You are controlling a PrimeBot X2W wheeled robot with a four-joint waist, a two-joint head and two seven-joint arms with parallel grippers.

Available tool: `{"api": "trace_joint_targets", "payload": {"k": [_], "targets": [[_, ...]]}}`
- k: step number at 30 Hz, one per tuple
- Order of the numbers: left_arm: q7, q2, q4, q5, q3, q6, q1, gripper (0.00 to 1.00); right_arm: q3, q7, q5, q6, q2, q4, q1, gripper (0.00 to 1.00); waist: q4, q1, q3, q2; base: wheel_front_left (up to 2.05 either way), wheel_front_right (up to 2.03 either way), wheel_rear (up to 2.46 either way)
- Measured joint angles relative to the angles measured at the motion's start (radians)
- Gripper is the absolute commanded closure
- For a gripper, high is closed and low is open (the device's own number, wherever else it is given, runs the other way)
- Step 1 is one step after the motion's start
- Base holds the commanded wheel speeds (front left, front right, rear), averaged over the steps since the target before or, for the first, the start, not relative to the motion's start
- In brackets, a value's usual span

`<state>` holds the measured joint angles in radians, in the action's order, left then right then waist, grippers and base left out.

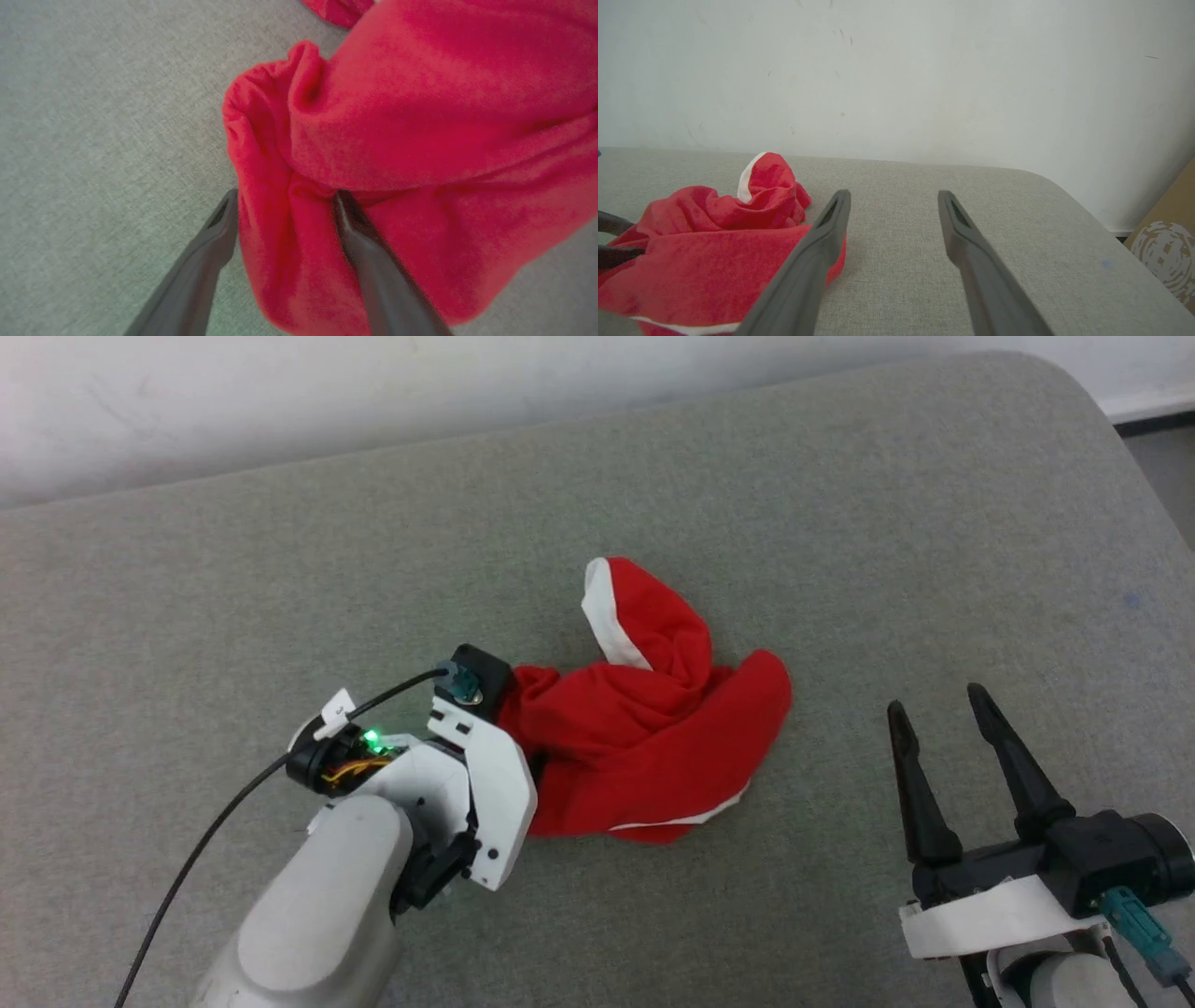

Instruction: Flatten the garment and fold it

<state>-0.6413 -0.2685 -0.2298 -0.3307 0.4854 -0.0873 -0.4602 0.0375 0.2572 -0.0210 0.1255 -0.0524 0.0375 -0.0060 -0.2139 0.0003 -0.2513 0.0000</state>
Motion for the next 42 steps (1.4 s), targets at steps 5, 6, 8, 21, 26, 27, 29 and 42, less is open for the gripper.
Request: {"api": "trace_joint_targets", "payload": {"k": [5, 6, 8, 21, 26, 27, 29, 42], "targets": [[0.006, -0.002, -0.027, 0.012, 0.009, 0.000, -0.022, 1.00, 0.000, 0.000, -0.001, 0.000, 0.000, -0.002, 0.000, 0.00, -0.016, -0.0001, -0.020, 0.0000, 0.00, 0.00, 0.00], [0.022, 0.005, -0.029, 0.009, 0.008, 0.000, -0.022, 1.00, 0.000, 0.000, -0.001, 0.000, 0.000, -0.003, 0.000, 0.00, -0.015, -0.0002, -0.018, 0.0000, 0.00, 0.00, 0.00], [0.065, 0.014, -0.031, 0.006, 0.002, 0.008, -0.017, 1.00, 0.000, 0.000, -0.001, 0.000, 0.000, -0.006, 0.000, 0.00, -0.011, -0.0002, -0.012, 0.0000, 0.00, 0.00, 0.00], [0.283, -0.019, 0.104, -0.033, -0.209, 0.241, 0.190, 1.00, -0.021, 0.000, 0.024, 0.000, 0.000, -0.039, 0.020, 0.00, 0.102, -0.0004, 0.070, 0.0000, 0.00, 0.00, 0.00], [0.291, -0.017, 0.102, -0.055, -0.219, 0.266, 0.311, 0.67, -0.012, -0.003, 0.030, 0.000, 0.000, -0.060, 0.026, 0.00, 0.159, -0.0004, 0.091, 0.0000, 0.00, 0.00, 0.00], [0.301, -0.012, 0.100, -0.058, -0.217, 0.266, 0.323, 0.00, -0.008, -0.008, 0.030, 0.000, 0.000, -0.064, 0.027, 0.00, 0.170, -0.0004, 0.094, 0.0000, 0.00, 0.00, 0.00], [0.343, 0.002, 0.098, -0.063, -0.220, 0.267, 0.333, 0.00, -0.003, -0.013, 0.031, 0.000, 0.000, -0.069, 0.027, 0.00, 0.188, -0.0004, 0.100, 0.0000, 0.00, 0.00, 0.00], [0.894, 0.012, 0.126, 0.064, -0.235, 0.187, 0.327, 0.00, 0.125, -0.257, -0.075, 0.000, -0.015, -0.071, 0.033, 0.00, 0.289, -0.0003, 0.146, 0.0000, 0.00, 0.00, 0.00]]}}
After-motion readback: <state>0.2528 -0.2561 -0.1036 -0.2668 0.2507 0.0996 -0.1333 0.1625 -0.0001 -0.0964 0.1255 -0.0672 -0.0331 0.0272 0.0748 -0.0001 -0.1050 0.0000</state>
